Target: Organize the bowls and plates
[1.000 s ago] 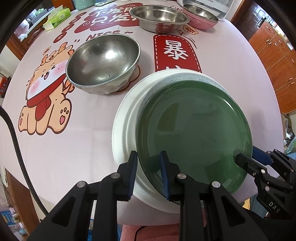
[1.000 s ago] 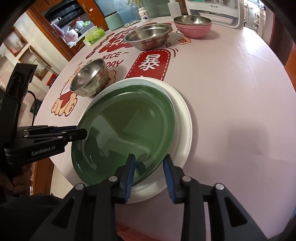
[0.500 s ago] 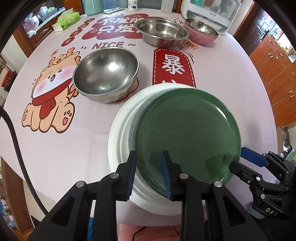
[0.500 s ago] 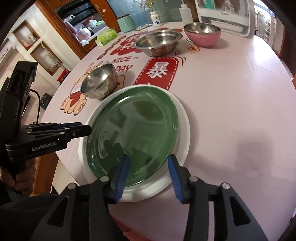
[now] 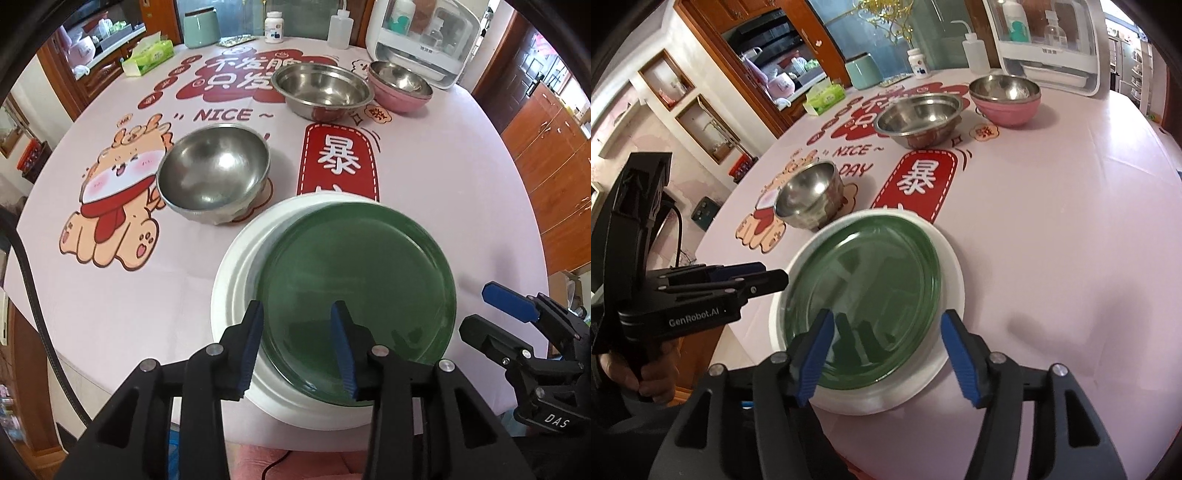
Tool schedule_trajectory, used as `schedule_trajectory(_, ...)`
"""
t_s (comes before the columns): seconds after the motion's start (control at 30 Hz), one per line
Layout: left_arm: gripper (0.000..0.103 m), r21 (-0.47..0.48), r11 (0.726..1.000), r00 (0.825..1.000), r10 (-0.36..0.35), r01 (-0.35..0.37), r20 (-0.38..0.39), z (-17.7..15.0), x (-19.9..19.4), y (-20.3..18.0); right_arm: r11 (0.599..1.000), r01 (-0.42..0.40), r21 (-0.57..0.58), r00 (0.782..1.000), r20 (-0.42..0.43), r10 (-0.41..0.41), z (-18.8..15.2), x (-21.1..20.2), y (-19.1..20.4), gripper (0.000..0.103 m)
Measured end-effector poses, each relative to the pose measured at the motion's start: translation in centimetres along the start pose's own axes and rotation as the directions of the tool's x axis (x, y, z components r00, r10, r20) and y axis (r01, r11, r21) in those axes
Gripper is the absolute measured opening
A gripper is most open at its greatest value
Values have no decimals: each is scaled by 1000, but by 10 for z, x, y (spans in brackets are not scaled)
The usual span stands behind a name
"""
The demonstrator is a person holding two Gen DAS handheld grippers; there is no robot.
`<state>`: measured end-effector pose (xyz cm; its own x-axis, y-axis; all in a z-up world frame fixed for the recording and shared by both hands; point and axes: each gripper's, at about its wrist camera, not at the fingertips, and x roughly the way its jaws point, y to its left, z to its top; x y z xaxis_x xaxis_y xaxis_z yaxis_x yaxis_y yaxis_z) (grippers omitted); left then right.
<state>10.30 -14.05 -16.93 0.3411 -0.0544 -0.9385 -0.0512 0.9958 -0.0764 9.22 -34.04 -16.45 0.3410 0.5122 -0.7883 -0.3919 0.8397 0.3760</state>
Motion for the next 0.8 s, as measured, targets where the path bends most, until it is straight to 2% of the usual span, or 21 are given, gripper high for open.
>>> schedule_trajectory(0.17, 47, 21, 999, 999, 29, -29, 21, 8, -9, -2, 999, -27, 43, 999, 22, 26, 7, -6, -3, 65)
schedule_trajectory(0.27, 48, 41, 998, 999, 40, -41, 35, 12, -12, -2, 998, -19, 56, 999, 38, 17, 13, -9, -2, 65)
schedule_trajectory(0.37, 48, 60, 997, 998, 36, -38, 43, 20, -16, -1, 997, -13, 77, 998, 55, 9, 18, -13, 1, 66)
schedule_trajectory(0.47, 57, 81, 996, 998, 26, -31, 63, 28, -22, 2, 995, 2, 97, 997, 72, -9, 25, -15, 7, 66)
schedule_trajectory(0.8, 68, 165, 986, 994, -6, -12, 109, 67, -46, 28, 970, 51, 237, 992, 97, -76, 49, -14, 22, 66)
